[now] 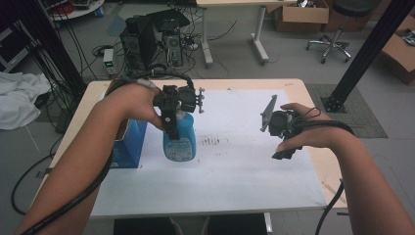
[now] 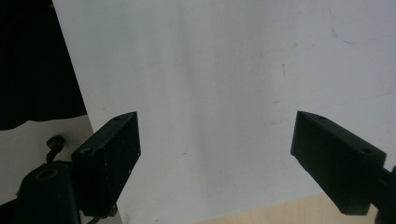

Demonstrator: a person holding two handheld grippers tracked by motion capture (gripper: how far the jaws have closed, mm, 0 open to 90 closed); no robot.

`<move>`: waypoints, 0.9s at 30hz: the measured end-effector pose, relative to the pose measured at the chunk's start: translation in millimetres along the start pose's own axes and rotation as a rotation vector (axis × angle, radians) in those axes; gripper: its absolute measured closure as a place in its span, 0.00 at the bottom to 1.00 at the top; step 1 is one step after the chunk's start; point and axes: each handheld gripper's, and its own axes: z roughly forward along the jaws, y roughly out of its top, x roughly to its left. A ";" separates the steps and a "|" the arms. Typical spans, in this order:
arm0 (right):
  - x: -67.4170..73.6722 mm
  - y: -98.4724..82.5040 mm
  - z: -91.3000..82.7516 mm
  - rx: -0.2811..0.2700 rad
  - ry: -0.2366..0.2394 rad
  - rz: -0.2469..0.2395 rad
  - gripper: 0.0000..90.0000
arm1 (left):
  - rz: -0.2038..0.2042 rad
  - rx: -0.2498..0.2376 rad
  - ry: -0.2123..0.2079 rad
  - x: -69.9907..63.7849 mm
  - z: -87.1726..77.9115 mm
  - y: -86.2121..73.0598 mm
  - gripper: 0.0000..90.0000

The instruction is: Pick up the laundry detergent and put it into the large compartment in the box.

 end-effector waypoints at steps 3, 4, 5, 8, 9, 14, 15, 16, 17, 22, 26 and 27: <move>-0.2 0.0 -1.3 0.004 -0.003 -0.004 0.18 | -0.059 0.008 0.012 3.6 -10.5 -1.4 0.45; -0.2 0.0 -1.3 0.004 -0.003 -0.004 0.18 | -0.059 0.008 0.012 3.6 -10.5 -1.4 0.45; 0.3 -0.1 -1.4 -0.003 -0.006 -0.006 0.18 | -0.103 0.018 0.022 5.7 -16.7 -1.5 0.45; 1.1 -0.1 -2.3 -0.003 -0.007 -0.008 0.18 | -0.177 0.029 0.026 9.6 -26.0 -1.9 0.45; 1.1 -0.1 -2.1 -0.001 -0.007 -0.010 0.18 | -0.177 0.029 0.026 9.6 -26.0 -1.9 0.45; 0.6 0.7 -0.5 -0.001 -0.002 -0.016 0.18 | -0.295 0.009 0.034 14.6 -38.5 -6.0 0.45; 0.5 1.8 0.3 0.005 0.000 -0.018 0.18 | -0.314 0.002 0.033 15.7 -40.5 -7.3 0.45; 0.2 2.5 0.9 0.004 -0.001 -0.022 0.18 | -0.342 -0.013 0.030 16.9 -44.3 -10.1 0.45; 0.2 2.5 0.9 0.004 -0.001 -0.022 0.18 | -0.342 -0.013 0.030 16.9 -44.3 -10.1 0.45; 0.4 7.0 1.6 0.009 0.002 -0.030 0.18 | -0.404 -0.065 -0.025 18.7 -51.9 -21.2 0.45; 0.3 9.6 2.1 0.009 0.004 -0.034 0.18 | -0.461 -0.055 -0.042 19.4 -56.4 -28.5 0.45; 0.2 10.5 2.0 0.011 0.003 -0.038 0.18 | -0.480 -0.045 -0.041 19.8 -58.2 -30.9 0.45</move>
